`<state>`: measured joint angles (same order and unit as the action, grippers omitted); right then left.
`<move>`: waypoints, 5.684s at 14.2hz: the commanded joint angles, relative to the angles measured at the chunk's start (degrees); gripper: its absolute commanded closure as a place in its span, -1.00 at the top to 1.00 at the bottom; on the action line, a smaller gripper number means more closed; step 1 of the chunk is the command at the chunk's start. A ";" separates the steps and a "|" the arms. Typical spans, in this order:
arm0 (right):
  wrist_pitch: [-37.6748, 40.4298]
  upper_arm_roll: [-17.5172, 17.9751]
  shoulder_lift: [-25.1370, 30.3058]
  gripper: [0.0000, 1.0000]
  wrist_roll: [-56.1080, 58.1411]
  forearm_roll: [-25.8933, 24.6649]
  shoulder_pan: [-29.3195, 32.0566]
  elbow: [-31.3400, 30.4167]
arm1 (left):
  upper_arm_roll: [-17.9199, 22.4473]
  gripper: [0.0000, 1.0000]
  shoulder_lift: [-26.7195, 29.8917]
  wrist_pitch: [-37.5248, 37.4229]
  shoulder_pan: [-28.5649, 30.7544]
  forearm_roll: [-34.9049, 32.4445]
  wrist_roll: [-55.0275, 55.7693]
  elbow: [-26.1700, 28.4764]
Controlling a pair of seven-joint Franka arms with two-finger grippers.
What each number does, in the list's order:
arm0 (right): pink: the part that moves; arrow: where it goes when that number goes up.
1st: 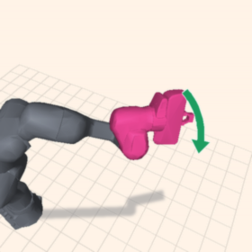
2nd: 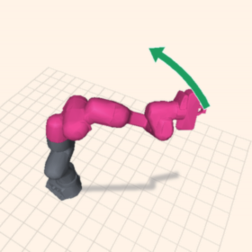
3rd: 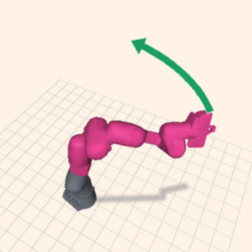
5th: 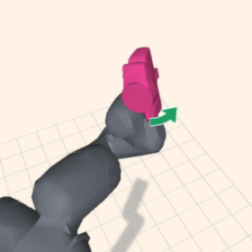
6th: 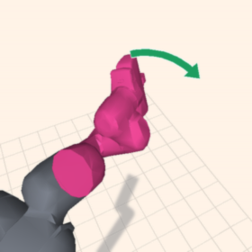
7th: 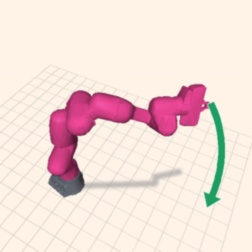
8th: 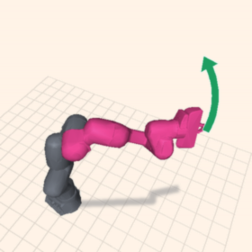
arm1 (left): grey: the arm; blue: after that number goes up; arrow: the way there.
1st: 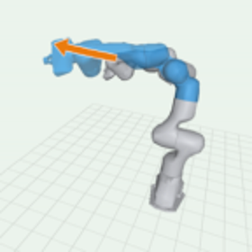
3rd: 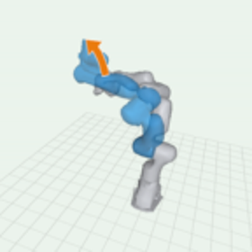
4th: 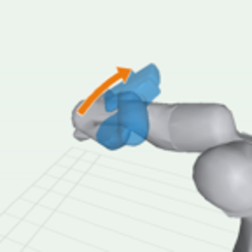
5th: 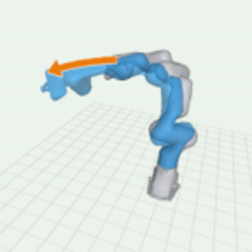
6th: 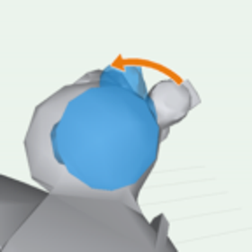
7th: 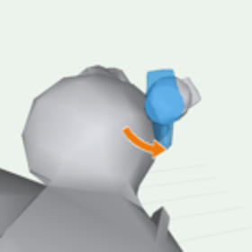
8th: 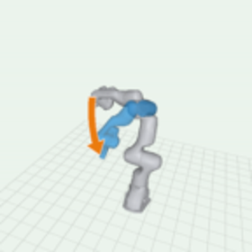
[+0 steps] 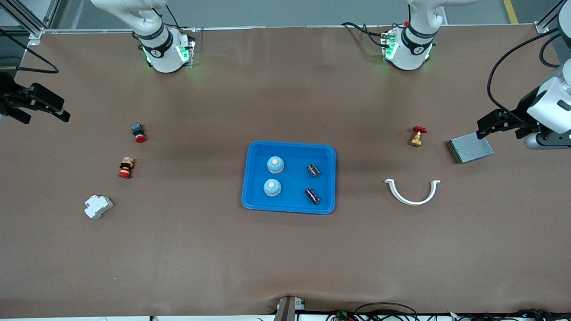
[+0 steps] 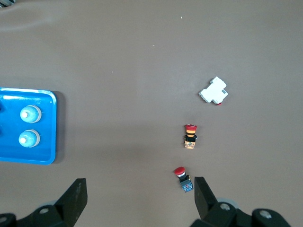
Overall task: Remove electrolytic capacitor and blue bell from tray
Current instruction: 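Move the left gripper to the tray while the right gripper follows, then grasp a capacitor with the left gripper while the right gripper grasps a bell, then lift the capacitor with the left gripper while the right gripper lifts the bell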
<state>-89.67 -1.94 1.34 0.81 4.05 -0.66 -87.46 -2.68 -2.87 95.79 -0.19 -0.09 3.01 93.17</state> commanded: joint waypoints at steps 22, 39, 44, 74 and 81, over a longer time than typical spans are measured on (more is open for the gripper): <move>-9.17 0.36 -1.07 1.00 -6.33 -3.71 -0.03 -15.97 | -2.07 1.00 -28.68 15.98 -20.98 0.17 70.52 -11.26; -36.53 0.36 -20.21 1.00 -62.04 3.77 -26.92 -18.99 | -1.80 1.00 -38.79 39.99 -28.46 3.69 77.75 -11.43; -41.98 0.27 -28.83 1.00 -73.83 3.68 -33.25 -14.41 | -1.80 1.00 -41.69 45.97 -29.25 3.60 77.94 -11.43; -44.62 -0.43 -44.14 1.00 -90.54 1.66 -43.37 -3.34 | -1.01 -0.21 -47.14 45.89 -31.54 3.25 78.02 -10.99; -44.71 -0.43 -44.49 -0.25 -91.42 0.87 -43.98 -2.99 | -0.49 -1.00 -46.79 45.80 -31.54 3.25 83.38 -11.34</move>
<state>-134.48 -1.82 -42.36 -88.72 5.71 -43.56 -91.97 -4.00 -50.03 141.56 -31.07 2.77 84.99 82.31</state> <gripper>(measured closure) 0.128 0.661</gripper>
